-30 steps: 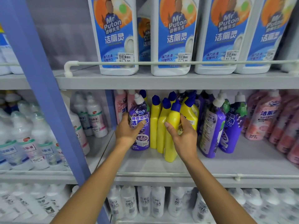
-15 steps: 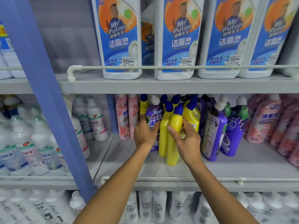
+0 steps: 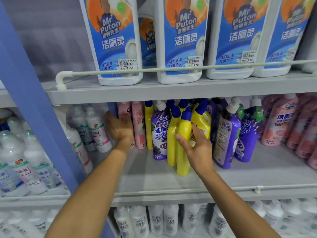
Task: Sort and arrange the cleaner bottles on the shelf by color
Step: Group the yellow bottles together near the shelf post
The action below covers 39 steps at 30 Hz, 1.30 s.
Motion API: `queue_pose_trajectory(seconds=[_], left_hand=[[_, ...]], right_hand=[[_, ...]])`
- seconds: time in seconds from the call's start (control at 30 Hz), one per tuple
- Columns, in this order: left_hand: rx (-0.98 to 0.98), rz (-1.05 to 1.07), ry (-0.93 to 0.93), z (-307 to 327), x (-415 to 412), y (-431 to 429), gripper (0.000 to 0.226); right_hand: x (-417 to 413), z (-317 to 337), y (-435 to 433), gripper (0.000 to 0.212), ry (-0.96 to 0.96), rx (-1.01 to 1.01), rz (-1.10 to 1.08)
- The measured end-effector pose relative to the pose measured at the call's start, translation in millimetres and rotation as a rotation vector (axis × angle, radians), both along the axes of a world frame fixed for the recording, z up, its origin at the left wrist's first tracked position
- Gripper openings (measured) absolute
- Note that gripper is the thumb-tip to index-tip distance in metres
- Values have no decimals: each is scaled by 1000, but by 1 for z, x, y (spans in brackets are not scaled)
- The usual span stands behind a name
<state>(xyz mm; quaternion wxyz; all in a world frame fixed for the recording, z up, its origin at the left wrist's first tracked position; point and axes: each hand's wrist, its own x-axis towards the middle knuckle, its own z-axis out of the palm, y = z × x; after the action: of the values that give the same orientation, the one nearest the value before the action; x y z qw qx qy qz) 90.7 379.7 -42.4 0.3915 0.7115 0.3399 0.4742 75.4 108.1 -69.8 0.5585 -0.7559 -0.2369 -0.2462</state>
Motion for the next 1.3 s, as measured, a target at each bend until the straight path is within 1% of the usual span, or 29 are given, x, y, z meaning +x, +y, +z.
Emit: queue_pose_trajectory(seconds=[0.07, 0.13, 0.27, 0.33, 0.4, 0.5, 0.6, 0.7, 0.83, 0.93, 1.07, 1.2, 1.3], left_hand=[[-62, -119, 113, 3, 9, 15, 45], [-106, -208, 147, 4, 17, 23, 35], [-185, -282, 165, -4, 23, 35, 48], [-180, -284, 187, -7, 21, 37, 45], [-169, -294, 178, -5, 13, 33, 43], [-139, -319, 121, -2, -12, 16, 28], [-149, -359, 62, -2, -44, -5, 26], [-160, -313, 84, -6, -78, -22, 29], [-109, -296, 56, -22, -106, -37, 42], [-174, -319, 55, -24, -110, -43, 29], [-207, -274, 17, -25, -114, -35, 37], [-216, -188, -25, -27, -127, -23, 37], [-174, -137, 21, -22, -137, -22, 33]], right_hand=[[0, -1, 0, 51, 4, 7, 15], [0, -1, 0, 49, 5, 8, 37], [1, -1, 0, 50, 6, 2, 39], [2, -1, 0, 51, 13, 0, 37], [2, -2, 0, 54, 17, -5, 32], [3, -2, 0, 60, 27, -14, 21], [0, -2, 0, 61, 37, 18, 19], [0, -5, 1, 66, 56, 23, 30], [4, -11, 2, 76, 98, 4, 17], [4, -11, 2, 77, 103, -29, 11], [-2, -3, -1, 81, 108, -65, -29], [-27, 19, 1, 75, 38, 31, -96], [-55, 40, 10, 66, -46, 106, -18]])
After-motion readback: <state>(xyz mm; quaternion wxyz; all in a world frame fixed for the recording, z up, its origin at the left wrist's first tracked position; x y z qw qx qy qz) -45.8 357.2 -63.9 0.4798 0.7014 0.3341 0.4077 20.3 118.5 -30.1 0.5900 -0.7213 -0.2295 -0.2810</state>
